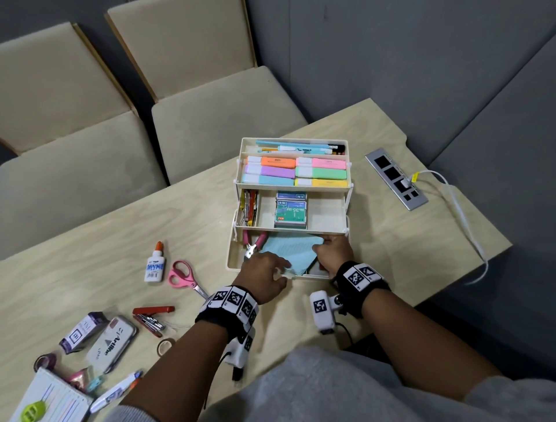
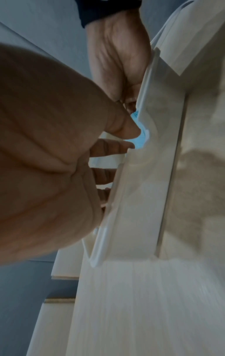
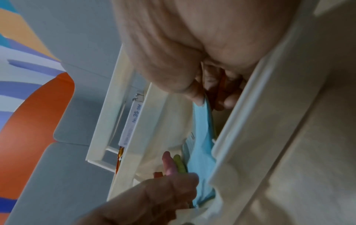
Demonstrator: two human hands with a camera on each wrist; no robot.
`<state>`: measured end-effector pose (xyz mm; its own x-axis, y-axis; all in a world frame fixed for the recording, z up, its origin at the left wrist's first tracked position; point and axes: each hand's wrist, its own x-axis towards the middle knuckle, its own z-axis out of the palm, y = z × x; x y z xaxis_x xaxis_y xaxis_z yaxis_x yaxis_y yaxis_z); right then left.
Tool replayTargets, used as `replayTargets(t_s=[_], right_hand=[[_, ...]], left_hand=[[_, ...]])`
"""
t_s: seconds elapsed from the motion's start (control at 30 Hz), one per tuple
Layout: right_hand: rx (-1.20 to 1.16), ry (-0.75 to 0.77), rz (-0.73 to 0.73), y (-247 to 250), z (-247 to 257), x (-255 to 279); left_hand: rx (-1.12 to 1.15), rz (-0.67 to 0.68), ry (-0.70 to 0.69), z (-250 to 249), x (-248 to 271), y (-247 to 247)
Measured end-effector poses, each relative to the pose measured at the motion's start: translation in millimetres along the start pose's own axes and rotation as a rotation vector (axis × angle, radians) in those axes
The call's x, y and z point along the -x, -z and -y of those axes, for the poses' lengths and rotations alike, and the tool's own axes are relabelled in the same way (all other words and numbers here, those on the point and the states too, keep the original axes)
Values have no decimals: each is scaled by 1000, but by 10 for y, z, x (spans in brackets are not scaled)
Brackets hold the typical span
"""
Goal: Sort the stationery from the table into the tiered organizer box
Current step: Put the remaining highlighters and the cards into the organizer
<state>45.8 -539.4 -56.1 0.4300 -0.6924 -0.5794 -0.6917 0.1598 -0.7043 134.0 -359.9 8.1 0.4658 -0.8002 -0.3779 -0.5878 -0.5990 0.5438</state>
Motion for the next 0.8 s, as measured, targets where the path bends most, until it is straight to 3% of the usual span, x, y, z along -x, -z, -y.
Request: replayTargets(t_s=[0.27, 0.47, 0.7, 0.8], right_hand=[[272, 67, -24, 40, 178, 120], [211, 44, 50, 99, 181, 202], [200, 69, -242, 101, 227, 323], [179, 107, -275, 62, 211, 371]], left_hand=[[-117, 103, 15, -16, -79, -48], [-324, 183, 83, -126, -193, -69], [-123, 248, 113, -201, -223, -72], [-95, 280, 96, -187, -224, -41]])
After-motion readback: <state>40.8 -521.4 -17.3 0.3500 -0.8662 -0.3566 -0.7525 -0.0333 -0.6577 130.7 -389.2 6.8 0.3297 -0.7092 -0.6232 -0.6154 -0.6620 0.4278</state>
